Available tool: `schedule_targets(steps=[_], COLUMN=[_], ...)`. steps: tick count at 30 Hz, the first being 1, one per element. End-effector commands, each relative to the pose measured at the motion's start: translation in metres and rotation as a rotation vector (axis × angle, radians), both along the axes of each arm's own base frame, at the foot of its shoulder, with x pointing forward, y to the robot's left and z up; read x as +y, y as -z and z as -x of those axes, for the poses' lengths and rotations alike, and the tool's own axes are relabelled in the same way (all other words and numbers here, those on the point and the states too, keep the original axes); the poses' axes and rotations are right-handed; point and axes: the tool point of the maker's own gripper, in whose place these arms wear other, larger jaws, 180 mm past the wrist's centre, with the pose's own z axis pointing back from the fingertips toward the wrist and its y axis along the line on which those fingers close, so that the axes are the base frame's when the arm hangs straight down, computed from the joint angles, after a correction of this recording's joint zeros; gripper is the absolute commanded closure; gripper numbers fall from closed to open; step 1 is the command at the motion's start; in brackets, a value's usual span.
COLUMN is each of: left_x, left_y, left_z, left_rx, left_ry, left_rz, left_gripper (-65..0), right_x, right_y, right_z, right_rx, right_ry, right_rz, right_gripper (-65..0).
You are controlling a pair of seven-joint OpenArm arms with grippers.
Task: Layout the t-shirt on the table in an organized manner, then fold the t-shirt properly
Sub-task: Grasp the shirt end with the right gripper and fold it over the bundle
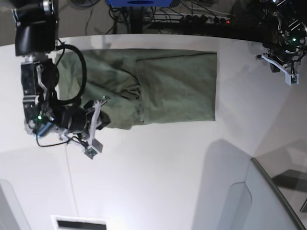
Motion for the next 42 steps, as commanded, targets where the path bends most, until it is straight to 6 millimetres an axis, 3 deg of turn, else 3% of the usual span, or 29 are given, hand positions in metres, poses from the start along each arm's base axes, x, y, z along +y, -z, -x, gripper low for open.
schedule_targets(steps=[1, 3, 6, 11, 14, 22, 26, 35, 42], left_x=[0.007, 0.007, 0.007, 0.007, 0.007, 0.007, 0.007, 0.007, 0.007], left_y=[-0.011, -0.011, -0.012, -0.012, -0.012, -0.012, -0.012, -0.012, -0.012], left_z=[-0.007, -0.007, -0.008, -0.008, -0.008, -0.008, -0.008, -0.009, -0.008], left_rx=[-0.037, -0.037, -0.039, -0.039, -0.039, -0.039, -0.039, -0.04, -0.039], left_ry=[0.003, 0.003, 0.003, 0.003, 0.003, 0.003, 0.003, 0.003, 0.003], left_rz=[-0.024, -0.024, -0.024, -0.024, -0.024, -0.024, -0.024, -0.024, -0.024], left_gripper=[0.0, 0.0, 0.0, 0.0, 0.0, 0.0, 0.0, 0.0, 0.0], right_x=[-0.003, 0.002, 0.007, 0.021, 0.022, 0.018, 0.018, 0.019, 0.017], right_y=[-0.009, -0.003, 0.005, 0.004, 0.006, 0.026, 0.026, 0.027, 0.043], right_z=[-0.015, -0.02, -0.027, -0.037, -0.045, -0.061, -0.064, -0.065, -0.06], right_rx=[-0.031, -0.009, 0.015, 0.008, 0.013, 0.065, 0.064, 0.063, 0.11], right_ry=[0.011, 0.019, 0.035, 0.046, 0.099, 0.164, 0.171, 0.175, 0.198], right_rz=[-0.018, -0.035, -0.062, -0.113, -0.138, -0.175, -0.182, -0.189, -0.196], right_gripper=[-0.3, -1.1, -7.8, -27.3, -35.7, -35.6, -35.6, -35.6, -35.6])
